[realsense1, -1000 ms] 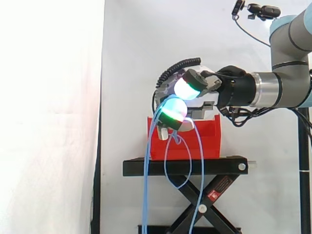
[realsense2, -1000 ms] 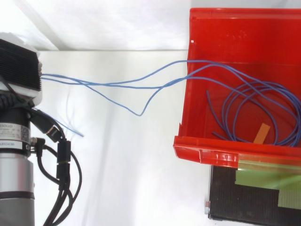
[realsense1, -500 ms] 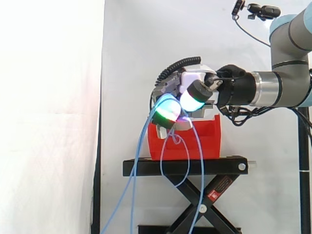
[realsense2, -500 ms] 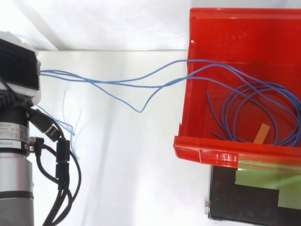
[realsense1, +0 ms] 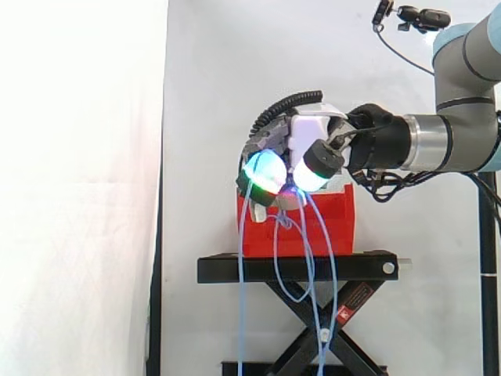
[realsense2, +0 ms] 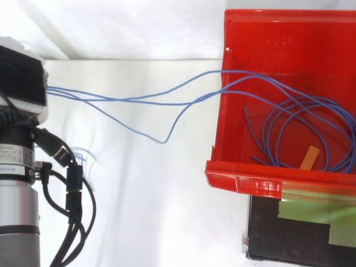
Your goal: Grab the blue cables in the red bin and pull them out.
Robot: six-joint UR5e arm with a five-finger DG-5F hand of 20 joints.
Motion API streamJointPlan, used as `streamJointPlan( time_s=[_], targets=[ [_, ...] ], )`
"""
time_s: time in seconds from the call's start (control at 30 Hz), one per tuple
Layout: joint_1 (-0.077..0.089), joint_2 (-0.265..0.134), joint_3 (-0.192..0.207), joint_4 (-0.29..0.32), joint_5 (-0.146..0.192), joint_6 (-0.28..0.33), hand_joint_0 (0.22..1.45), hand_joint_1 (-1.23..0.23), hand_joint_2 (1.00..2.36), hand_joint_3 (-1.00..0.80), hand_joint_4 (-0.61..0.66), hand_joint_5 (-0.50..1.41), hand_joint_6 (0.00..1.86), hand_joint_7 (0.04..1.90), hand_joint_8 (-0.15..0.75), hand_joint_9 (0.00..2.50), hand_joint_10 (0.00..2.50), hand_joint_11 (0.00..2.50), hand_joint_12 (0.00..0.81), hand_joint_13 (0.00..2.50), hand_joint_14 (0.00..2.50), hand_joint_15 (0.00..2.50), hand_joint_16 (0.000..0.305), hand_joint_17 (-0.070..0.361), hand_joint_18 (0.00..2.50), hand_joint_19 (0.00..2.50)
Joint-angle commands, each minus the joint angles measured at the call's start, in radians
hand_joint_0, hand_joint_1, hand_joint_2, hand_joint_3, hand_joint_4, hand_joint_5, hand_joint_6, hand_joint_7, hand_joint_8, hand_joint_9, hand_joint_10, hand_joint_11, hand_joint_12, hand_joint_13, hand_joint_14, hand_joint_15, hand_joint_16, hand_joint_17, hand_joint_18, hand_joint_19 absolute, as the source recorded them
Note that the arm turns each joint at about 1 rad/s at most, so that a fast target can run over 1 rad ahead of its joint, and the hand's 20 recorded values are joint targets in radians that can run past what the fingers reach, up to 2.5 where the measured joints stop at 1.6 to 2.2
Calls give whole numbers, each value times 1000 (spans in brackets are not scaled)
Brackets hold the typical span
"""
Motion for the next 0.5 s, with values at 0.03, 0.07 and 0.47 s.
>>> streamJointPlan(
  time_s=[0.03,0.07,0.47],
  targets=[
    [0,0,3,0,0,0,878,-1003,1004,-883,246,838,116,738,189,935,48,1536,482,1166,31,1085,41,93,595,774],
    [0,0,4,0,0,0,876,-1002,1004,-886,245,841,110,741,190,937,46,1538,482,1166,30,1096,41,93,595,774],
    [2,0,4,0,0,0,684,-788,1000,-1000,290,951,0,792,261,1049,48,1460,521,1264,28,1081,48,108,670,736]
  ],
)
